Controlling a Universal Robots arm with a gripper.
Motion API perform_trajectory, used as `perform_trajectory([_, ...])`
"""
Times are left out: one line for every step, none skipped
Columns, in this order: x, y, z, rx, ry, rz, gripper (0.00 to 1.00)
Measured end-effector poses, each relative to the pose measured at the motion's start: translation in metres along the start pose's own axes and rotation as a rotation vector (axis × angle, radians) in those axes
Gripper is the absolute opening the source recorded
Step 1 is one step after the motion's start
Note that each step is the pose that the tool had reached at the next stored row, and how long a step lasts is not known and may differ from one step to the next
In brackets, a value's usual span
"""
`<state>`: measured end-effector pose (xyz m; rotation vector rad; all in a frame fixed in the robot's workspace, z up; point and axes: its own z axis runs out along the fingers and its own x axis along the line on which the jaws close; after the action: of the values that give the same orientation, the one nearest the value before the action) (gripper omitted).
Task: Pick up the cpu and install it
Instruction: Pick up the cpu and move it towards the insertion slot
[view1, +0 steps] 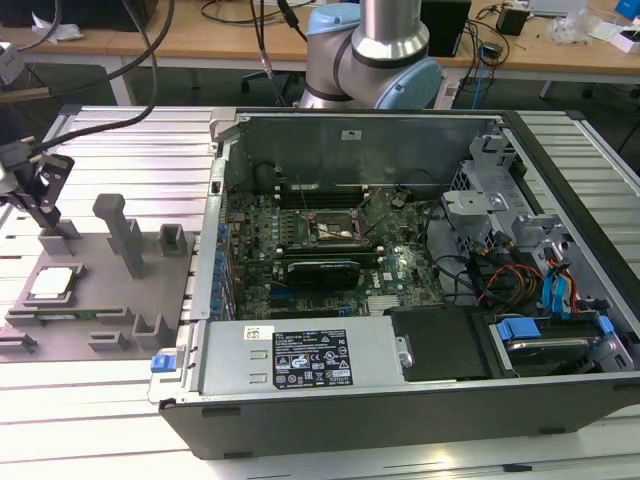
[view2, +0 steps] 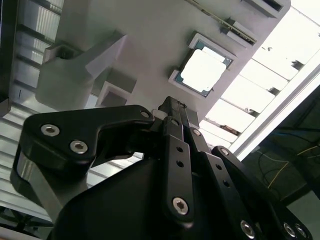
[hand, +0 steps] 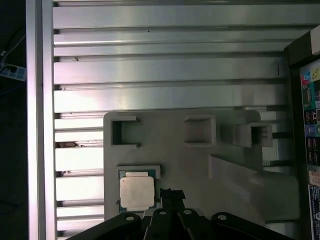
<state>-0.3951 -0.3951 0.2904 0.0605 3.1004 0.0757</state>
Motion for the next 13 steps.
perform_trajectory([0.001, -0.0001, 0.0026, 0.0, 0.0, 0.0, 0.11])
perform_trajectory([0.0015, -0.0003, 0.0043, -0.0001, -0.0001, 0.0, 0.11])
perform_trajectory([0.002, -0.0003, 0.0059, -0.0001, 0.0, 0.0, 0.11])
perform_trajectory([0.0033, -0.0006, 0.0098, 0.0, -0.0001, 0.0, 0.11])
perform_trajectory([0.0041, -0.001, 0.012, 0.0, 0.0, 0.0, 0.11])
perform_trajectory([0.0048, -0.0013, 0.0137, 0.0, 0.0001, 0.0, 0.11])
perform_trajectory([0.0069, -0.0019, 0.0167, 0.0001, 0.0, 0.0, 0.11])
perform_trajectory([0.0082, -0.0023, 0.0182, 0.0, -0.0001, 0.0, 0.11])
perform_trajectory([0.0095, -0.0028, 0.0197, 0.0, 0.0, 0.0, 0.11])
perform_trajectory([0.0123, -0.0036, 0.0228, -0.0001, 0.0, 0.0, 0.11])
perform_trajectory([0.0141, -0.004, 0.0247, 0.0, 0.0, 0.0, 0.11])
perform_trajectory([0.0153, -0.0043, 0.0261, -0.0001, -0.0001, 0.0, 0.11])
perform_trajectory([0.0167, -0.0047, 0.0284, -0.0002, -0.0003, 0.0, 0.11])
